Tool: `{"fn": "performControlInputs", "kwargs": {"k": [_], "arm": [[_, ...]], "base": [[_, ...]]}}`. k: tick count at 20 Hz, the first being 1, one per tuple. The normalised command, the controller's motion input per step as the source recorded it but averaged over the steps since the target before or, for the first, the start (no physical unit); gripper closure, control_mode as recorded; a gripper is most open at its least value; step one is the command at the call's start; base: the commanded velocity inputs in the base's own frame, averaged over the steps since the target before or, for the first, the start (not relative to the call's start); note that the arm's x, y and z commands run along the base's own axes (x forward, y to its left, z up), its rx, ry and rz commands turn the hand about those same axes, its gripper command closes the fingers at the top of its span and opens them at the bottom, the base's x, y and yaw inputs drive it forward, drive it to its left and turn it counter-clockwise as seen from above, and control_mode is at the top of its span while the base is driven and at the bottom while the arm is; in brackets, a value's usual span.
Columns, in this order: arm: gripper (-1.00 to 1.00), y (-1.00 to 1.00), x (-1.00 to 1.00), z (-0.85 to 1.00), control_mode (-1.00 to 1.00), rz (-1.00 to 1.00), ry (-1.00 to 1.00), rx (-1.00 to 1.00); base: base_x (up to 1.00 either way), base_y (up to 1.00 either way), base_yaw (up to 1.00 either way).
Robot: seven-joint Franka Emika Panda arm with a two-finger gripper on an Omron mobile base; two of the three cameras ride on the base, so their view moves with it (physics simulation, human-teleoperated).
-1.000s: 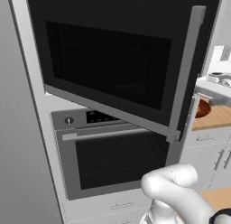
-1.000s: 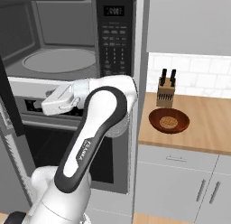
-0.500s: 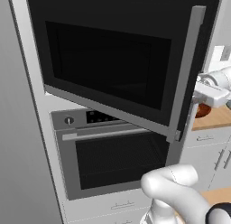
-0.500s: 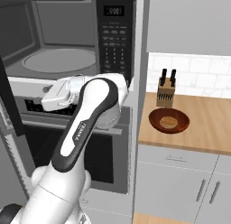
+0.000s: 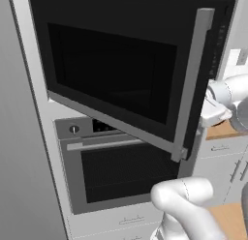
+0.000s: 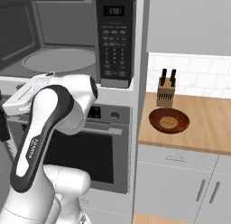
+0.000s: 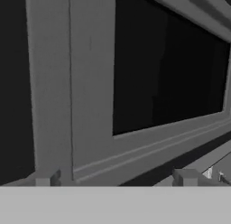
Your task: Open the microwave, place the bowl with waffle inside the microwave, then close the microwave door and turn it on.
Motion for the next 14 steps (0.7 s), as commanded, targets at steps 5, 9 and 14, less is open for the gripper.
{"fn": "performControlInputs", "kwargs": {"k": [5,9,14], "arm": [[-1.0,0.38,-0.96,0.14,-1.0,-0.02,-0.19,0.0],[-1.0,0.62,-0.62,0.02,-1.0,-0.04,-0.1,0.0],[-1.0,0.51,-0.1,0.02,-1.0,-0.11,-0.01,0.0]], "base": [[0.0,0.0,0.0],[0.0,0.0,0.0],[0.0,0.0,0.0]]}}
